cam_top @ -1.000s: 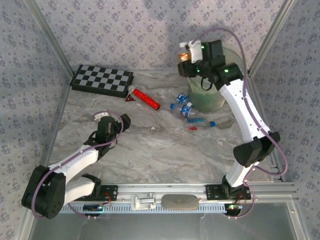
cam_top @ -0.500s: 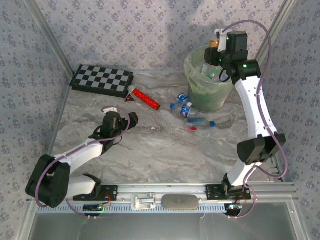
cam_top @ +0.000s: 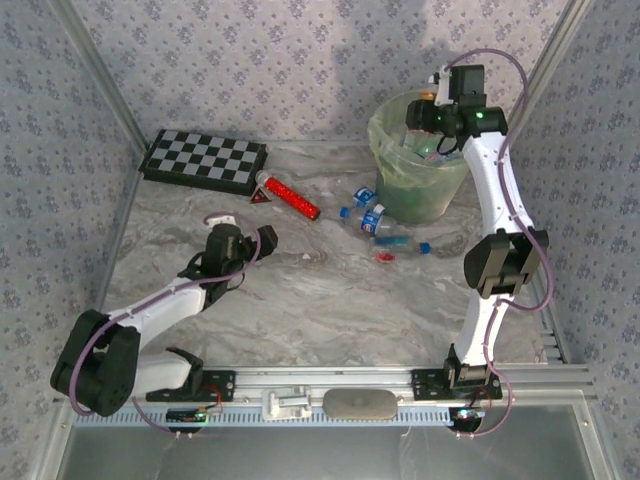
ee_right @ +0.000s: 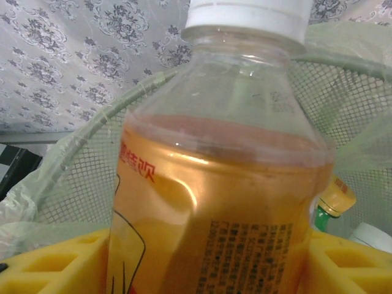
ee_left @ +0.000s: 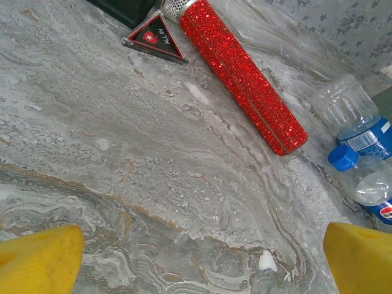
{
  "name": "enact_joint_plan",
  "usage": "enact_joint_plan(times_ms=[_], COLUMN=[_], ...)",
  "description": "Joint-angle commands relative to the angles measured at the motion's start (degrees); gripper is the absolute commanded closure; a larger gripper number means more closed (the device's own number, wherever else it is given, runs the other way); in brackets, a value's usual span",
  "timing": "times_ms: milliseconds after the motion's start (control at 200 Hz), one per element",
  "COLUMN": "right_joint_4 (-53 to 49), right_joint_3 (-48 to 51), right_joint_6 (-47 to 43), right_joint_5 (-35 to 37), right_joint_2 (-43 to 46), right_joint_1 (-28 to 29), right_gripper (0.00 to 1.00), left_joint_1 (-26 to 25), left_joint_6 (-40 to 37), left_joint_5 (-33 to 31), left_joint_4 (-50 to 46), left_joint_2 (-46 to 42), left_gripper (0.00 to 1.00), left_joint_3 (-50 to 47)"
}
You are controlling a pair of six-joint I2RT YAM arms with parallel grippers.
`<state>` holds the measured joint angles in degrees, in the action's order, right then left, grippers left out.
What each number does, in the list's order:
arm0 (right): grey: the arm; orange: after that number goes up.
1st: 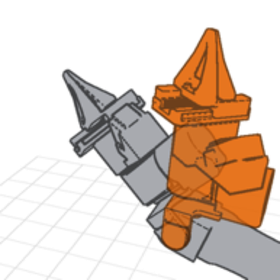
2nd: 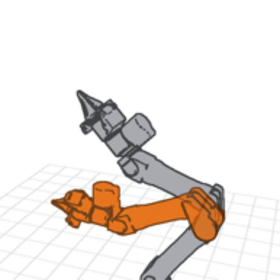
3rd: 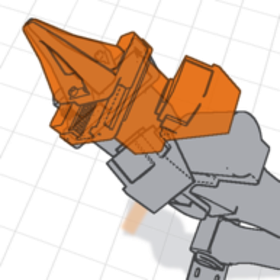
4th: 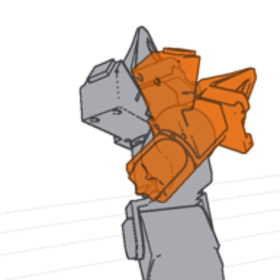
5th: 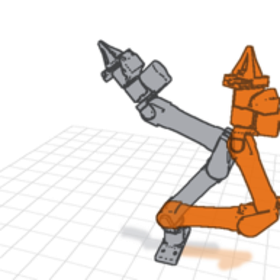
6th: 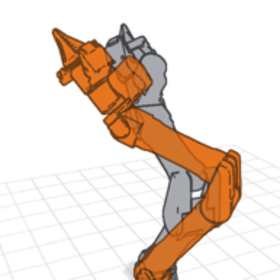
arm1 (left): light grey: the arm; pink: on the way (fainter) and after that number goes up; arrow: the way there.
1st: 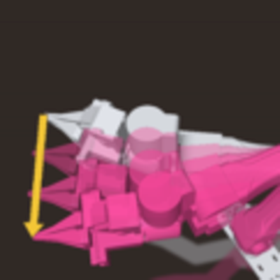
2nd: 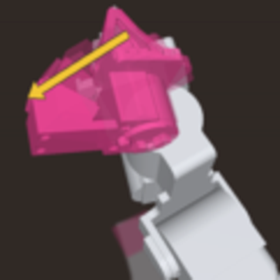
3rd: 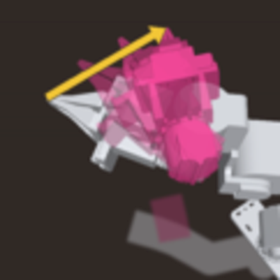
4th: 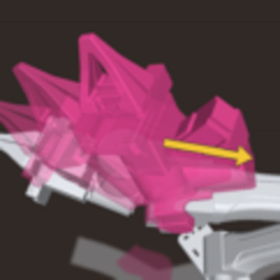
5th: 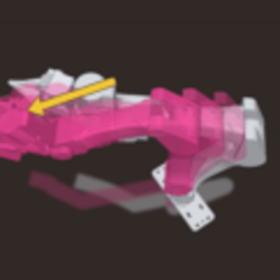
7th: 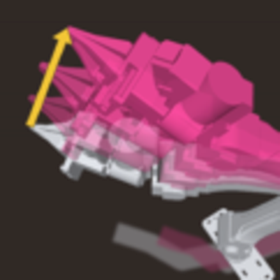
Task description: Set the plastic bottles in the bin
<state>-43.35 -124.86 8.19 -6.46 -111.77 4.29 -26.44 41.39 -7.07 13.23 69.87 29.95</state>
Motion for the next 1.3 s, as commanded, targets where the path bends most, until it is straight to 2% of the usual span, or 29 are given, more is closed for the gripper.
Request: enact_joint_plan(times_ms=[0, 200, 615, 760, 1019, 1294], right_joint_4=[0.09, 1.93, 5.94, 4.60, 3.03, 3.71], right_joint_3=[-3.05, 0.68, 19.79, 20.42, 20.00, 19.32], right_joint_6=[0.83, -0.77, -5.54, -3.90, -0.52, 0.61], right_joint_5=[-2.53, 0.13, 10.09, 10.75, 4.83, -0.68], right_joint_2=[2.38, 9.14, 25.04, 23.68, 19.39, 15.34], right_joint_1=[-0.42, -0.43, -1.31, -3.90, -7.73, -8.50], right_gripper=[0.29, 0.15, 0.14, 0.15, 0.16, 0.17], left_joint_1=[-0.33, -0.48, -1.97, -2.37, -2.47, -2.52], left_joint_6=[-0.88, -0.61, -0.44, -0.63, -0.91, -0.94], left_joint_5=[-1.03, -0.94, -0.21, 0.21, 0.66, 0.65], left_joint_4=[-0.67, 0.12, 1.34, 1.26, 1.16, 1.00], left_joint_2=[-1.75, -0.64, 3.23, 4.30, 5.45, 5.02], left_gripper=[0.00, 0.00, 0.00, 0.00, 0.00, 0.00], left_joint_3=[0.99, 1.33, 3.68, 4.80, 5.90, 5.90])
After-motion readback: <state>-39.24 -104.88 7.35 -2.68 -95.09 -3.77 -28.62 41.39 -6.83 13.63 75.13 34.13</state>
